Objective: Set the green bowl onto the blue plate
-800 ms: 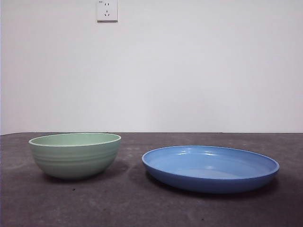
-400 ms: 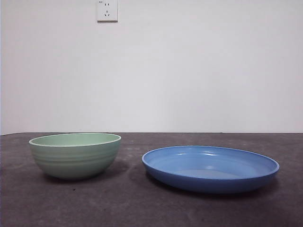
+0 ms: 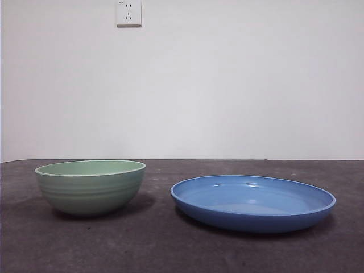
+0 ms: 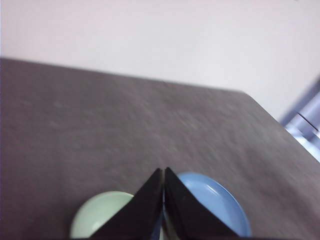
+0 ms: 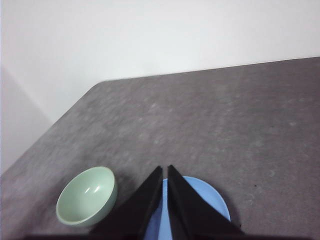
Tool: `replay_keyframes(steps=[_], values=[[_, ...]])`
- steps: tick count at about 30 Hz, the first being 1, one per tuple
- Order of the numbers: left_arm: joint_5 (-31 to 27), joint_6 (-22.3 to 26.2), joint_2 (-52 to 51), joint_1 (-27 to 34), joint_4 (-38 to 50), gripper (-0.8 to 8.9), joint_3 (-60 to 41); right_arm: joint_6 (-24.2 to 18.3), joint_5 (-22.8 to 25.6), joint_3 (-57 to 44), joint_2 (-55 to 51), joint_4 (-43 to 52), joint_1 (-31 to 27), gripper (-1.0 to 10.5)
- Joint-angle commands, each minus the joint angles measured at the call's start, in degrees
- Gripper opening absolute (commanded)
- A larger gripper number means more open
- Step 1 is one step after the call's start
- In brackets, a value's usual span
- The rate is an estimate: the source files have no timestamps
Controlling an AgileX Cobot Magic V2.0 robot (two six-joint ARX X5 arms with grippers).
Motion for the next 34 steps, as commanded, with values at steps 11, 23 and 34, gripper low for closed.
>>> replay_keyframes(steps=[11, 23, 34], values=[[5.05, 7.98, 11.72, -13.07, -15.47, 0.09, 8.04, -10.97, 0.26, 9.38, 9.01, -13.51, 12.70, 0.1], [5.03, 7.96, 11.82, -14.01, -16.28, 1.94, 8.04, -10.86, 0.31, 9.29, 8.98, -14.80, 13.20, 1.3], [5.01, 7.87, 11.85, -14.01, -16.28, 6.66, 8.04, -10.62, 0.28, 9.29, 8.98, -14.80, 13.25, 6.3]])
